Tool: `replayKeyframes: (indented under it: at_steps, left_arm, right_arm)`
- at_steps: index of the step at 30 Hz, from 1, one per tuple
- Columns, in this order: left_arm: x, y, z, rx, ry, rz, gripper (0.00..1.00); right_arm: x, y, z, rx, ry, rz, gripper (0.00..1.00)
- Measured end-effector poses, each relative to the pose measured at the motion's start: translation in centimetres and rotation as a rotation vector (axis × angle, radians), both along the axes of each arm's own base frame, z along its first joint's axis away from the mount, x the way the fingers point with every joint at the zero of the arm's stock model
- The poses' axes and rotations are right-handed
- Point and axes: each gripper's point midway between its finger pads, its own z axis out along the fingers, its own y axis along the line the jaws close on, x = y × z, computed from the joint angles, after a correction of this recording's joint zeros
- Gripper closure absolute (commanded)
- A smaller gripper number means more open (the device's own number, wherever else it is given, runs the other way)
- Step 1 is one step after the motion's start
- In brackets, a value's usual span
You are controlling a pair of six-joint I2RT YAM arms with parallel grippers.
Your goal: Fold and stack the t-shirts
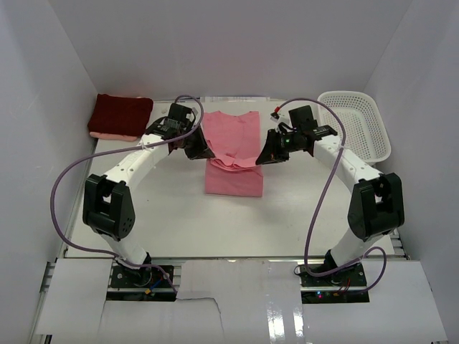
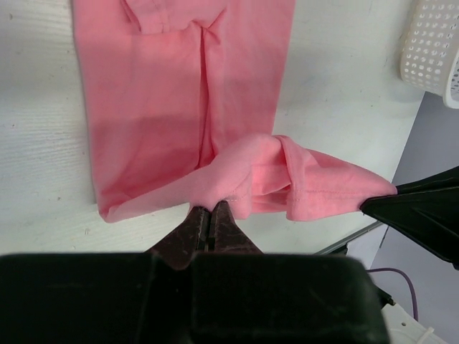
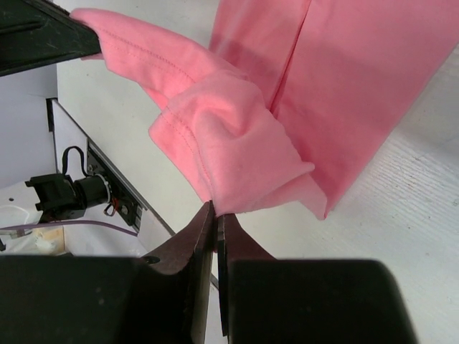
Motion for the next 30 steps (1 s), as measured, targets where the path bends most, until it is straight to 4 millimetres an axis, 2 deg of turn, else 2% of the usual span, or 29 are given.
replayKeyframes:
  at_steps: [5,9,21,30]
  left_arm:
    - [1.1,-0.1,0.4,0.003,-0.014,0.002,1.00]
    - [1.9,0.0,-0.1,0.012,-0.007,0.008,1.00]
    - [3.1,0.1,-3.9,0.036,0.051,0.015,1.00]
    - [4.7,-0.3,-6.7,0.044,0.077,0.018,1.00]
  right_arm:
    - [0.7,-0.1,-0.3,-0.009,0.006,0.002,0.92]
    - [1.7,-0.1,-0.8,-0.013,0.009,-0.002,0.92]
    - [5.2,0.1,-3.8,-0.035,0.052,-0.009,0.92]
    - [7.7,0.9,-4.5,-0.033,0.045,-0.012,0.92]
